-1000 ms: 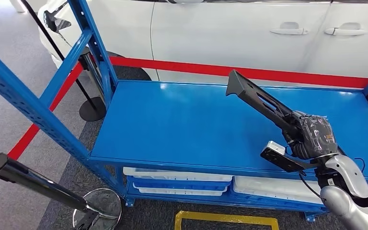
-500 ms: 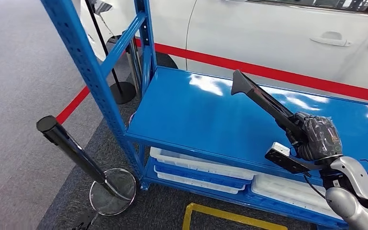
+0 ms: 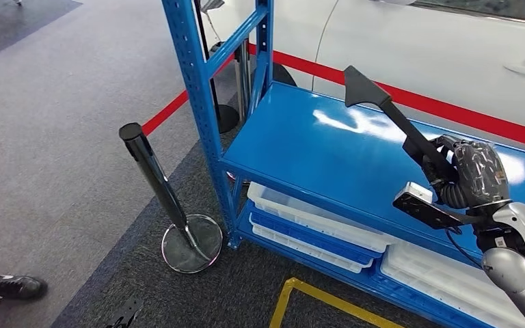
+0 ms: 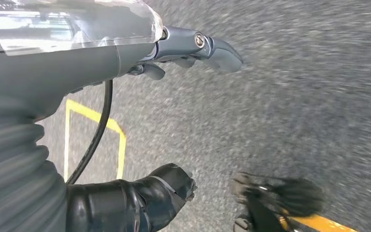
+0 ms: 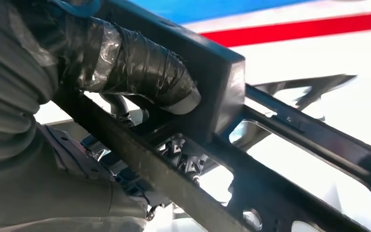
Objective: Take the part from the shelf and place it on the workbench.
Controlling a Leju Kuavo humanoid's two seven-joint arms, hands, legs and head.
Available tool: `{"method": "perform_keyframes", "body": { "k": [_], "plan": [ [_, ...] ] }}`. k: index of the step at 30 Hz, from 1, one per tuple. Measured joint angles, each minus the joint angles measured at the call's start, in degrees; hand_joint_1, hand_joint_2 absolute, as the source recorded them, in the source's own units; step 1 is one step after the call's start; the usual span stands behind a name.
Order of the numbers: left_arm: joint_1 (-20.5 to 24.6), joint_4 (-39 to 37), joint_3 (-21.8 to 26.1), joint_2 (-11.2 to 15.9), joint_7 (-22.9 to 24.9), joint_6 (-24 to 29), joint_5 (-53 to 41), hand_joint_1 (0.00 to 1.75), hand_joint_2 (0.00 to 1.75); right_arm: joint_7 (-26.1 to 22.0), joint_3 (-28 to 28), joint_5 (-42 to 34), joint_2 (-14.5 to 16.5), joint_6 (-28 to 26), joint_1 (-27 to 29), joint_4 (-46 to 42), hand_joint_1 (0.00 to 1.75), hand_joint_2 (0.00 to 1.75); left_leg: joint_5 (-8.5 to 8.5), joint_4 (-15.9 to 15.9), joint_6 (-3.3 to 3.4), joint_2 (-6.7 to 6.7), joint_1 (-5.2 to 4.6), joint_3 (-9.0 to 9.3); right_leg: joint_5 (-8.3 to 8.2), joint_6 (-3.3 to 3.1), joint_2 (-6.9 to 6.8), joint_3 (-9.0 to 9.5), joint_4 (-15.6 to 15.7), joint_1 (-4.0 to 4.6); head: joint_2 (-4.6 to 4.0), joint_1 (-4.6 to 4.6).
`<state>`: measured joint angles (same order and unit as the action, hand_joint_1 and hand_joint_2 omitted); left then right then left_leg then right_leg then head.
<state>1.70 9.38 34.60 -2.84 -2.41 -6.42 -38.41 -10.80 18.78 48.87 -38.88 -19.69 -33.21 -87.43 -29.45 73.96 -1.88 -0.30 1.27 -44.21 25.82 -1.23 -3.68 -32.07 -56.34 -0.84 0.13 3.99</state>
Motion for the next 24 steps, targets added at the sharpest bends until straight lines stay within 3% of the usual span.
{"method": "perform_keyframes", "body": {
  "k": [1, 2, 3, 5, 6, 8, 9, 11, 12, 13, 14, 15, 16, 17, 19, 20, 21, 22, 23, 24],
  "plan": [
    [0.0, 0.0, 0.0, -0.02, 0.01, 0.02, 0.03, 0.0, 1.75, -0.02, -0.01, -0.02, -0.05, -0.01, -0.04, 0.0, 1.75, 1.75, 1.15, 0.03, -0.36, 0.26, 0.3, 1.24, -0.38, 0.25, -0.82, -0.82, -0.3, -0.09, 0.0, 0.01],
    [-0.01, 0.0, 0.0, -0.02, 0.01, 0.03, 0.03, 0.0, 1.75, -0.04, -0.03, -0.04, -0.14, -0.01, -0.1, -0.01, 1.75, 1.75, 2.46, -1.89, -0.62, 0.8, 0.51, 3.49, -0.67, 0.52, -1.62, -1.57, -0.69, -0.18, 0.0, 0.02],
    [0.02, 0.0, -0.01, -0.03, 0.01, 0.05, 0.03, 0.0, 1.75, -0.03, -0.08, -0.06, -0.32, -0.03, -0.17, -0.05, 1.75, 1.75, 3.03, -5.32, -0.71, 2.15, 0.58, 6.68, -0.84, 0.78, -2.38, -2.17, -1.18, -0.18, 0.0, 0.05],
    [0.17, 0.0, -0.02, -0.03, -0.02, 0.1, 0.03, 0.0, 1.75, -0.02, -0.36, -0.1, -0.9, -0.06, -0.36, -0.17, 1.75, 1.75, 2.03, -12.58, -0.22, 4.71, 0.18, 12.2, -1.08, 1.46, -3.99, -2.99, -2.19, -0.05, 0.0, 0.06],
    [0.21, 0.0, -0.02, -0.03, -0.04, 0.11, 0.03, 0.0, 1.75, -0.02, -0.49, -0.12, -1.14, -0.08, -0.47, -0.23, 1.75, 1.75, 1.35, -14.66, 0.31, 5.32, -0.1, 13.47, -1.27, 1.86, -4.79, -3.17, -2.48, 0.04, 0.0, 0.06],
    [0.06, -0.01, -0.02, -0.02, -0.05, 0.13, 0.04, 0.0, 1.75, -0.03, -0.62, -0.2, -1.32, -0.08, -0.63, -0.23, 1.75, 1.75, 1.61, -15.76, 1.78, 4.17, -0.37, 13.09, -1.8, 2.79, -6.23, -3.31, -2.49, -0.03, 0.0, 0.03],
    [-0.02, -0.02, -0.02, -0.05, -0.04, 0.13, 0.05, 0.0, 1.75, -0.03, -0.62, -0.23, -1.34, -0.08, -0.65, -0.22, 1.75, 1.75, 2.22, -16.06, 2.47, 3.48, -0.41, 12.72, -1.3, 3.18, -5.55, -3.47, -2.74, -0.27, 0.0, 0.01],
    [-0.06, -0.02, -0.02, -0.1, -0.03, 0.13, 0.05, 0.0, 1.75, -0.04, -0.63, -0.33, -1.48, -0.07, -0.6, -0.16, 1.75, 1.75, 3.73, -16.62, 3.84, 2.2, -0.37, 11.63, 2.49, 3.58, -1.42, -4.77, -6.16, -0.71, 0.0, -0.08],
    [0.02, -0.02, -0.02, -0.13, -0.03, 0.13, 0.04, 0.0, 1.75, -0.04, -0.64, -0.37, -1.56, -0.07, -0.56, -0.09, 1.75, 1.75, 4.43, -16.61, 4.24, 1.52, -0.51, 10.8, 5.32, 3.61, 1.12, -5.85, -9.52, -0.76, 0.0, -0.1],
    [0.06, -0.02, -0.02, -0.13, -0.03, 0.13, 0.04, 0.0, 1.75, -0.04, -0.64, -0.42, -1.62, -0.07, -0.49, -0.02, 1.75, 1.75, 5.09, -16.53, 4.54, 0.78, -0.69, 9.93, 7.8, 3.55, 2.67, -6.98, -13.3, -0.67, 0.0, -0.13],
    [0.08, -0.02, -0.02, -0.13, -0.04, 0.13, 0.03, 0.0, 1.75, -0.04, -0.64, -0.46, -1.64, -0.07, -0.41, 0.07, 1.75, 1.75, 5.7, -16.41, 4.69, -0.07, -0.91, 9.07, 9.31, 3.45, 3.37, -7.65, -16.43, -0.5, 0.0, -0.14],
    [0.07, -0.02, -0.02, -0.13, -0.04, 0.13, 0.03, 0.0, 1.75, -0.04, -0.65, -0.49, -1.64, -0.07, -0.32, 0.14, 1.75, 1.75, 6.28, -16.23, 4.77, -0.93, -1.15, 8.21, 9.63, 3.25, 3.62, -7.5, -17.91, -0.32, 0.0, -0.13],
    [0.04, -0.02, -0.02, -0.13, -0.03, 0.13, 0.03, 0.0, 1.75, -0.04, -0.65, -0.51, -1.64, -0.07, -0.26, 0.19, 1.75, 1.75, 6.83, -15.99, 4.8, -1.82, -1.37, 7.35, 8.85, 2.93, 3.75, -6.3, -17.28, -0.13, 0.0, -0.12],
    [0.02, -0.02, -0.02, -0.14, -0.03, 0.13, 0.03, 0.0, 1.75, -0.04, -0.65, -0.53, -1.64, -0.07, -0.24, 0.21, 1.75, 1.75, 7.35, -15.72, 4.78, -2.72, -1.52, 6.54, 7.42, 2.48, 4.1, -4.04, -14.56, 0.06, 0.0, -0.12],
    [0.07, -0.02, -0.02, -0.32, -0.02, 0.13, 0.03, 0.0, 1.75, -0.04, -0.68, -0.56, -1.78, -0.08, -0.32, 0.19, 1.75, 1.75, 8.4, -15.24, 4.6, -4.28, -1.65, 5.19, 5.62, 1.42, 6.5, 1.1, -6.74, 0.45, 0.0, -0.05],
    [0.08, -0.02, -0.02, -0.44, -0.03, 0.13, 0.03, 0.0, 1.75, -0.04, -0.73, -0.58, -1.89, -0.09, -0.35, 0.17, 1.75, 1.75, 8.97, -15.2, 4.38, -5.01, -1.61, 4.74, 5.28, 1.11, 7.61, 2.72, -4.01, 0.59, 0.0, -0.11],
    [0.06, -0.02, -0.02, -0.54, -0.03, 0.13, 0.03, 0.0, 1.75, -0.04, -0.79, -0.61, -1.99, -0.1, -0.44, 0.16, 1.75, 1.75, 9.57, -15.26, 4.08, -5.69, -1.5, 4.42, 5.3, 0.92, 8.31, 3.38, -2.56, 0.77, 0.01, -0.22],
    [0.0, -0.03, -0.02, -0.6, -0.03, 0.13, 0.03, 0.0, 1.75, -0.03, -0.84, -0.62, -2.04, -0.12, -0.5, 0.15, 1.75, 1.75, 10.23, -15.51, 3.69, -6.45, -1.41, 4.19, 4.96, 0.9, 8.08, 3.37, -2.23, 0.89, 0.01, -0.32],
    [-0.15, -0.03, -0.03, -0.58, -0.02, 0.13, 0.04, 0.0, 1.75, -0.01, -0.87, -0.63, -2.04, -0.15, -0.61, 0.16, 1.75, 1.75, 10.78, -15.79, 3.31, -7.01, -1.37, 4.02, 4.37, 0.69, 7.35, 3.2, -1.96, 0.8, 0.01, -0.5],
    [-0.29, -0.04, -0.03, -0.62, -0.02, 0.14, 0.04, 0.0, 1.75, 0.05, -0.87, -0.62, -2.0, -0.2, -0.71, 0.17, 1.75, 1.75, 10.71, -15.75, 3.01, -6.57, -1.42, 3.73, 3.75, 0.39, 6.51, 3.0, -1.54, 0.7, 0.01, -0.51]
  ]
}}
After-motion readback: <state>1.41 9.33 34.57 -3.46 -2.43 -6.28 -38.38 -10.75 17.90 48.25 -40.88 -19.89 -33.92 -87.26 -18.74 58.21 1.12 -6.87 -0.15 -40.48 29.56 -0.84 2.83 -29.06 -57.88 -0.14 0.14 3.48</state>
